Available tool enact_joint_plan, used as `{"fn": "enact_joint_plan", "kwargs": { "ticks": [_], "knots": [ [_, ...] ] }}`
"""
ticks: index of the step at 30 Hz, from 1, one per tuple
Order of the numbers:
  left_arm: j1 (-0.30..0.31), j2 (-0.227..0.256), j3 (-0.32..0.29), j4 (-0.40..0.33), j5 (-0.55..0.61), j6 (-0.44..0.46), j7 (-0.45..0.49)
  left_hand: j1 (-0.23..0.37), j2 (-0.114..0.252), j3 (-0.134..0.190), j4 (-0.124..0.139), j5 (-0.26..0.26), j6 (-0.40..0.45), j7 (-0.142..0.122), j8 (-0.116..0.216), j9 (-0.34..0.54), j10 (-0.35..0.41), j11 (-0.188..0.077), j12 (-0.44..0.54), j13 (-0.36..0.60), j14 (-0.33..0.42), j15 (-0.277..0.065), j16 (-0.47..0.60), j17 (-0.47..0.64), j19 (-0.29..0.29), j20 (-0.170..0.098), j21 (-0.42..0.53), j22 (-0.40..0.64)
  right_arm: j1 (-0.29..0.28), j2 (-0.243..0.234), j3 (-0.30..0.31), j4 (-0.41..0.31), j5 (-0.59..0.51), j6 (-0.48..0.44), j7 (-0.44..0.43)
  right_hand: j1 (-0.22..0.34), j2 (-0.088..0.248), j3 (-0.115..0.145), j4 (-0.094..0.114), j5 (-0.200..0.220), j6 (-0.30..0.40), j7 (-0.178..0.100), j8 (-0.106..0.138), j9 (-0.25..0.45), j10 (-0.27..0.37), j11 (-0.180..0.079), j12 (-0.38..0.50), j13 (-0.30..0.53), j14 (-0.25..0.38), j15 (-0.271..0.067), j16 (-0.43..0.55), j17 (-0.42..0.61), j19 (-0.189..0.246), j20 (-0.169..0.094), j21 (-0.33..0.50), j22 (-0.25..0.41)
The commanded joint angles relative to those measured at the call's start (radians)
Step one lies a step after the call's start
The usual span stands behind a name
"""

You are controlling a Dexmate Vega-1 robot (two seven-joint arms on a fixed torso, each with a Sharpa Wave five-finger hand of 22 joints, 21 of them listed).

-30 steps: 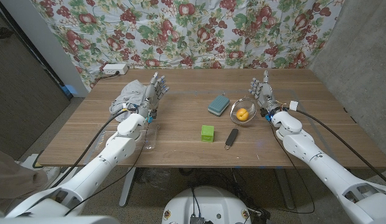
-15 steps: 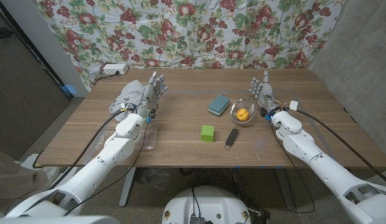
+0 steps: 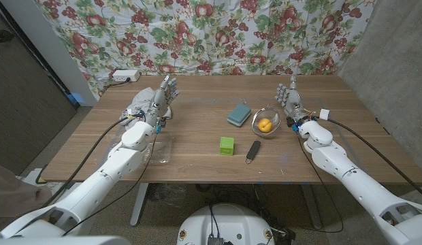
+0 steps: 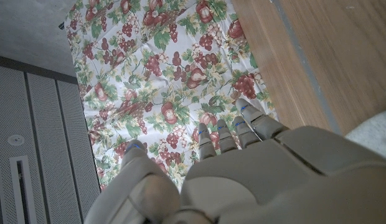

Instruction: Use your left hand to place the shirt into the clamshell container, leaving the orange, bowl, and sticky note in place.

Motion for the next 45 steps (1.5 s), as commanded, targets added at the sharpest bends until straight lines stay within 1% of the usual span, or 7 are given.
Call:
{"fn": "enact_joint_plan", "kwargs": {
  "ticks": [1, 6, 13, 24, 33, 38, 45],
  "knots": [
    [0.005, 0.036, -0.001, -0.027, 0.076, 0.021, 0.068, 0.011, 0.002, 0.006, -0.006, 0.007, -0.002, -0.006, -0.003, 0.002, -0.007, -0.001, -0.002, 0.004, -0.003, -0.040, 0.000, 0.004, -0.003, -0.008, -0.002, 0.004, -0.010, -0.011, 0.008, -0.023, -0.008, -0.012, -0.029, 0.005, 0.009, -0.003, -0.005, 0.004, 0.004, 0.003, 0.001, 0.005, 0.007, -0.003, 0.009, 0.003, -0.004, -0.008, 0.000, 0.004, 0.002, -0.006, 0.003, 0.005],
    [0.003, 0.054, 0.007, -0.049, 0.145, 0.041, 0.124, 0.012, 0.002, 0.006, -0.007, 0.007, 0.002, -0.007, -0.002, 0.002, -0.007, -0.006, -0.002, 0.004, -0.006, -0.043, 0.000, 0.004, -0.005, -0.009, -0.002, 0.003, -0.014, -0.014, 0.010, -0.028, -0.013, -0.012, -0.036, 0.006, 0.008, -0.002, -0.007, 0.004, 0.011, 0.020, 0.003, 0.005, 0.009, -0.002, 0.009, 0.003, -0.004, -0.009, 0.000, 0.003, 0.002, -0.008, 0.003, 0.005],
    [0.003, 0.059, 0.008, -0.075, 0.168, 0.083, 0.160, 0.015, 0.002, 0.008, -0.010, 0.009, -0.001, -0.010, -0.006, 0.002, -0.001, -0.002, 0.000, 0.004, -0.012, -0.060, 0.001, 0.004, -0.029, -0.021, -0.007, 0.003, -0.027, -0.016, 0.015, -0.041, -0.011, -0.015, -0.052, 0.006, 0.008, -0.002, -0.007, 0.004, 0.010, 0.017, 0.002, 0.005, 0.008, -0.001, 0.008, 0.003, -0.006, -0.006, -0.001, 0.003, -0.001, -0.007, 0.002, 0.005],
    [-0.012, 0.092, 0.031, -0.100, 0.283, 0.140, 0.226, 0.018, 0.002, 0.010, -0.013, 0.012, 0.006, -0.012, -0.007, 0.002, 0.004, -0.005, 0.001, 0.004, -0.030, -0.059, -0.001, 0.004, -0.050, -0.023, -0.009, 0.003, -0.040, -0.017, 0.013, -0.056, -0.023, -0.014, -0.072, 0.007, 0.008, -0.001, -0.009, 0.004, 0.014, 0.015, 0.003, 0.005, 0.013, -0.007, 0.009, 0.003, -0.007, -0.012, -0.001, 0.003, -0.004, -0.008, 0.001, 0.005],
    [-0.027, 0.099, 0.044, -0.122, 0.339, 0.181, 0.257, 0.020, 0.002, 0.012, -0.015, 0.014, 0.016, -0.012, -0.004, 0.003, 0.009, -0.006, 0.002, 0.004, -0.037, -0.062, -0.001, 0.004, -0.053, -0.027, -0.007, 0.002, -0.028, -0.020, 0.013, -0.027, -0.033, 0.006, -0.056, 0.008, 0.008, 0.000, -0.010, 0.004, 0.016, 0.016, 0.003, 0.004, 0.013, -0.010, 0.009, 0.003, -0.008, -0.012, -0.002, 0.003, -0.005, -0.009, 0.001, 0.005],
    [-0.012, 0.121, 0.034, -0.163, 0.334, 0.215, 0.251, 0.021, 0.003, 0.012, -0.016, 0.014, 0.018, -0.012, -0.004, 0.003, 0.009, -0.007, 0.002, 0.004, -0.039, -0.060, 0.000, 0.004, -0.053, -0.027, -0.006, 0.002, -0.032, -0.018, 0.017, -0.015, -0.025, 0.019, -0.044, 0.009, 0.008, 0.000, -0.010, 0.004, 0.017, 0.016, 0.003, 0.004, 0.014, -0.009, 0.008, 0.003, -0.012, -0.013, -0.003, 0.003, -0.010, -0.011, -0.001, 0.005],
    [0.023, 0.140, 0.017, -0.225, 0.342, 0.257, 0.281, 0.024, 0.003, 0.014, -0.018, 0.016, 0.018, -0.016, -0.006, 0.003, 0.009, -0.011, 0.001, 0.004, -0.042, -0.061, 0.000, 0.003, -0.050, -0.029, -0.003, 0.002, -0.055, -0.050, 0.025, -0.061, -0.008, -0.018, -0.036, 0.010, 0.007, 0.001, -0.011, 0.005, 0.017, 0.017, 0.002, 0.004, 0.012, -0.010, 0.008, 0.003, -0.019, -0.016, -0.005, 0.003, -0.016, -0.016, -0.003, 0.005]
  ]
}}
